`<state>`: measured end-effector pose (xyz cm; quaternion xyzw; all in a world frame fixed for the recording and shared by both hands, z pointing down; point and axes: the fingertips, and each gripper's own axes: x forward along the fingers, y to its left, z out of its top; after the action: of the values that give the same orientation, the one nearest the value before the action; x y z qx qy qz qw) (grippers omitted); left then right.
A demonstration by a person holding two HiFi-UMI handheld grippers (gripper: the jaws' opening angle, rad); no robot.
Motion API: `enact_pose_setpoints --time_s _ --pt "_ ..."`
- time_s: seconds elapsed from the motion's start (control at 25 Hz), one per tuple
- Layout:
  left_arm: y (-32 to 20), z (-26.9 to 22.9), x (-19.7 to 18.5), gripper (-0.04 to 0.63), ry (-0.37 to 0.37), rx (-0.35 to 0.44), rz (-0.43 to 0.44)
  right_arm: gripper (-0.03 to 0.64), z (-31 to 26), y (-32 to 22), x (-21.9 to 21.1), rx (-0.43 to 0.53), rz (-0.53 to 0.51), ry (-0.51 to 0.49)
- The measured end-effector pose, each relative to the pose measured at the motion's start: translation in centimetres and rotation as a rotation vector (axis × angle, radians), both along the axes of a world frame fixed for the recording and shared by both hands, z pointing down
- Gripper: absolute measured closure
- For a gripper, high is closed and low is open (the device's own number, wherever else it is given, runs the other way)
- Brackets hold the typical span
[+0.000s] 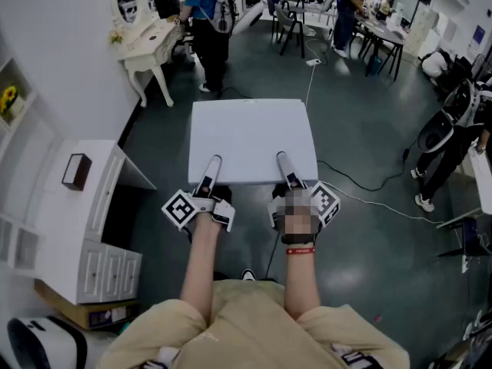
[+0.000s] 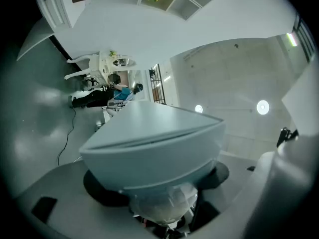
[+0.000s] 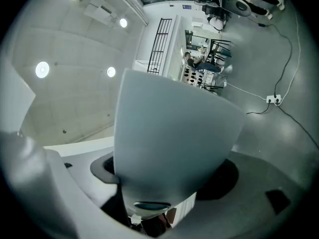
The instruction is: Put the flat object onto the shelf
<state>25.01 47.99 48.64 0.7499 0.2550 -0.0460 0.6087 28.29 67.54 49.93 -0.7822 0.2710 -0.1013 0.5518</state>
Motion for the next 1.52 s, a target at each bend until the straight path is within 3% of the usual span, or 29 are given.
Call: enact_pose_setpoints --time_s 0.28,0.8,1.08,1.52 --pt "-1.0 -0.1 -1.1 0.222 -0.015 0.009 -0.052 0.218 0.2 -1.2 -0.2 0.04 -0.044 -0.05" --pt "-10.8 1.3 -5.9 0.227 -0.047 -0.025 -0.255 0.218 1.3 -12.4 -1.2 0.012 -0.274 -0.105" --pt "-18.5 2.1 -9.9 0.229 -0.073 -0.051 -0.423 0.218 2.1 -21.5 -2.4 -0.014 -0.428 -0.122" --pt "-30.3 2.6 -14.4 0.23 -0.048 -0.096 -0.622 0.222 1.5 -35.7 -4.0 -0.043 -0.627 -0.106"
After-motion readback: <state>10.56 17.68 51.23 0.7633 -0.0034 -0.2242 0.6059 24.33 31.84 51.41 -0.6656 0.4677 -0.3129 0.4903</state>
